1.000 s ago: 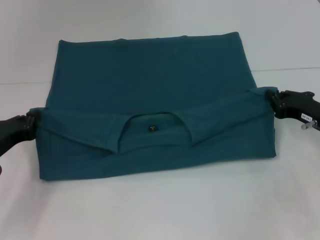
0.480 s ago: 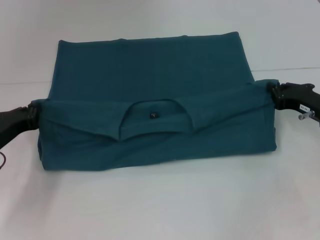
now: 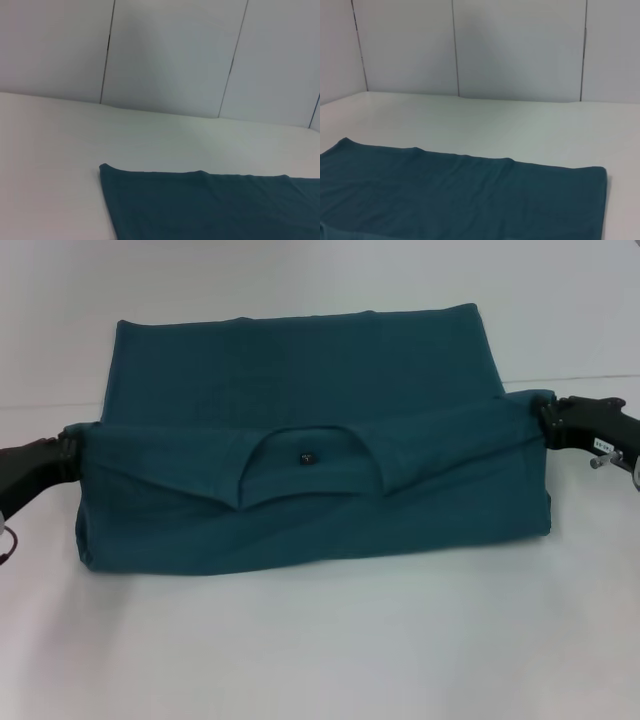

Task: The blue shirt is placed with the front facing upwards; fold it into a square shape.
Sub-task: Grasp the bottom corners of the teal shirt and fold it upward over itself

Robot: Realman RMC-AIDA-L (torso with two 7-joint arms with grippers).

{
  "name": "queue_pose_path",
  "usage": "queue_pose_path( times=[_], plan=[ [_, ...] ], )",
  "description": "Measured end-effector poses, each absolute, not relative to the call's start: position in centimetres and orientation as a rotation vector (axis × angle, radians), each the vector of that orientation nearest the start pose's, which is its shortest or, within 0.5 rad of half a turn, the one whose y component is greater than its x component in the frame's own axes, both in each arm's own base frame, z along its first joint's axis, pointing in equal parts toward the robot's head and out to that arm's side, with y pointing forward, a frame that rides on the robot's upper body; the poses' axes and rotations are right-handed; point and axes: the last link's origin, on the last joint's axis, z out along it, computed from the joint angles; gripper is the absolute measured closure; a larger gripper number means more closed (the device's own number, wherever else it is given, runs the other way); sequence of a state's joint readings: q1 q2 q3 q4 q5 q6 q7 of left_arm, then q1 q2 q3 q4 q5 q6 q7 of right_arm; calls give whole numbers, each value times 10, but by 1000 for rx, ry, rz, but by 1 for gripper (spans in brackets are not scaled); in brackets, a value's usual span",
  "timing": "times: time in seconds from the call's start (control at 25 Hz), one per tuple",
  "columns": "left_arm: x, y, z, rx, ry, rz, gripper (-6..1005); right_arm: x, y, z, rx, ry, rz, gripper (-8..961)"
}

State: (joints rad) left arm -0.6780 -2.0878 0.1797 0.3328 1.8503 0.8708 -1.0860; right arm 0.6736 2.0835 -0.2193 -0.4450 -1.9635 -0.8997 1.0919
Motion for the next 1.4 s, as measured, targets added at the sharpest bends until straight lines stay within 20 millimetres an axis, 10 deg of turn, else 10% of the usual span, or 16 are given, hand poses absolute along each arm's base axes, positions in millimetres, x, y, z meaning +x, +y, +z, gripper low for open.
queue_pose_path(
  times=[1.4],
  plan=[
    [-300, 439, 9, -1826, -880, -517, 982, 313, 434, 34, -1934, 743, 413, 909]
  ],
)
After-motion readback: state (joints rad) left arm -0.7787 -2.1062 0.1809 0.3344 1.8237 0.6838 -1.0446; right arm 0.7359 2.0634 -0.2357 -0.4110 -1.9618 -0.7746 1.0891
